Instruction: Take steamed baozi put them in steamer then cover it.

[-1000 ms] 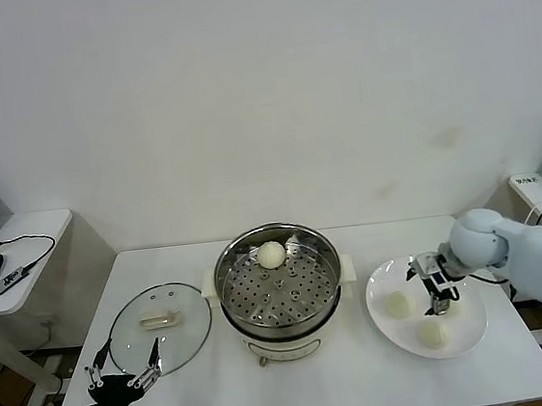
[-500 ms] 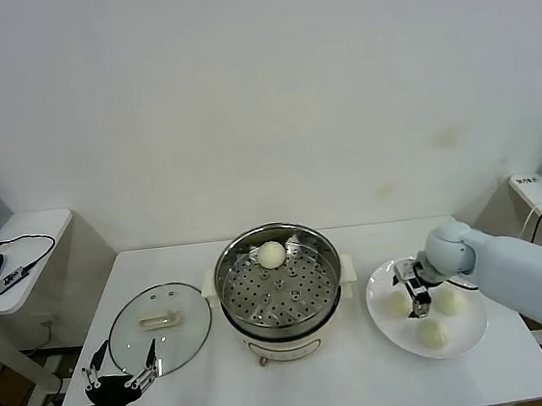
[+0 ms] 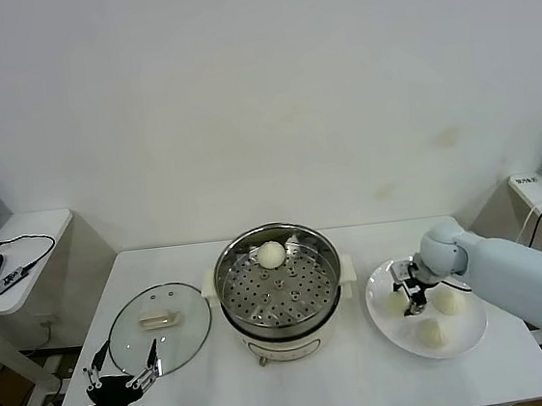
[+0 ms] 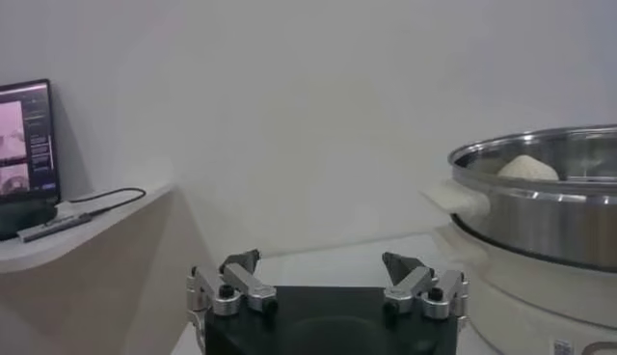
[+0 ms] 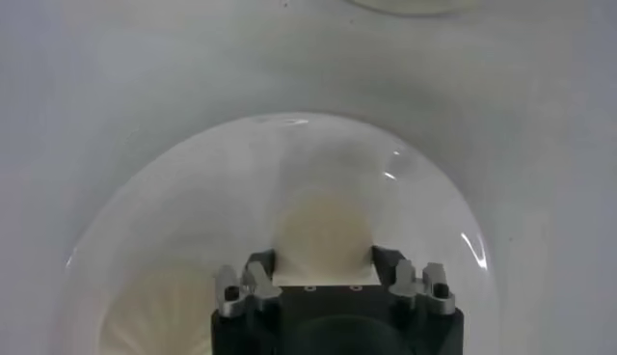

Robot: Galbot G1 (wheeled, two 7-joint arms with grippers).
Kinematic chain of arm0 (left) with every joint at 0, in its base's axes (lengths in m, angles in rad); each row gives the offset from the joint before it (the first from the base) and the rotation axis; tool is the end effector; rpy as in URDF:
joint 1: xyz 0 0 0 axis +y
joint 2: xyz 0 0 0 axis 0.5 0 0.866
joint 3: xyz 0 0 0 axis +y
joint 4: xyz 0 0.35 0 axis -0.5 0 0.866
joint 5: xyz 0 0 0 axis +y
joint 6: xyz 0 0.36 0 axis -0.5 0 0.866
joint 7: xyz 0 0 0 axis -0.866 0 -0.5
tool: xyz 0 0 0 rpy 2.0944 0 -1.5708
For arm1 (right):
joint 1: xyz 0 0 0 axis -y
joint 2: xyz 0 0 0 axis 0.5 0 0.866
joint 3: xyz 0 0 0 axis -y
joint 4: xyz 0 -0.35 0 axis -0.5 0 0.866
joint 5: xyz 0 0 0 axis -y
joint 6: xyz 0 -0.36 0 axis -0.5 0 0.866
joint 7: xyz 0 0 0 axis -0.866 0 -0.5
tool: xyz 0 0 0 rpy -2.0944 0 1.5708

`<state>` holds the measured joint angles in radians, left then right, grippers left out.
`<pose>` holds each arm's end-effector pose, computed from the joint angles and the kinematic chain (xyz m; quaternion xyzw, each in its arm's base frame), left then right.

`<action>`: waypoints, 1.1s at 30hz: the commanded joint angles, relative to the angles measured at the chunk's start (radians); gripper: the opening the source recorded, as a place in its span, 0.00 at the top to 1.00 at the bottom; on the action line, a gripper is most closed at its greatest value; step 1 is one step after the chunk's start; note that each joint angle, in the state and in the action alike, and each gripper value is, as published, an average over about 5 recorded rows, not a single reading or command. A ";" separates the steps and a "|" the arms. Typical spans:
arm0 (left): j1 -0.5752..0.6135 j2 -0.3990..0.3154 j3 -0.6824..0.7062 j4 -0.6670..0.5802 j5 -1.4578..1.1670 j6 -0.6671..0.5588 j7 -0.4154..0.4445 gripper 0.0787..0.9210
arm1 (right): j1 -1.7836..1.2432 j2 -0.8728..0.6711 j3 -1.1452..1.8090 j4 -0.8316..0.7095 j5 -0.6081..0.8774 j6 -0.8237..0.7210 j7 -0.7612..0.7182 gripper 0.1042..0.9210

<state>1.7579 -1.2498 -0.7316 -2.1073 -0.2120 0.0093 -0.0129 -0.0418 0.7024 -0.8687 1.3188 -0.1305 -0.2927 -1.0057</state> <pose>0.1398 0.1130 -0.3016 0.0045 -0.9937 -0.0847 0.0736 0.4942 -0.1140 -0.2402 0.4974 -0.5270 0.5613 0.3996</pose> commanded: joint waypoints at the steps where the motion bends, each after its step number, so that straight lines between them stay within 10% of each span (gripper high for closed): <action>1: 0.001 0.001 0.000 -0.003 0.000 0.001 0.000 0.12 | 0.065 -0.022 -0.007 0.012 0.027 -0.002 -0.020 0.44; 15: -0.003 0.010 0.012 -0.020 0.000 0.003 -0.001 0.12 | 0.624 -0.057 -0.294 0.160 0.303 -0.061 -0.016 0.41; 33: -0.006 0.015 0.004 -0.023 -0.003 0.000 0.005 0.12 | 0.717 0.455 -0.401 0.137 0.737 -0.315 0.175 0.40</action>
<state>1.7518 -1.2365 -0.7288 -2.1318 -0.2161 0.0100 -0.0092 0.6241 0.9037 -1.2130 1.4790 0.3940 -0.4908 -0.9135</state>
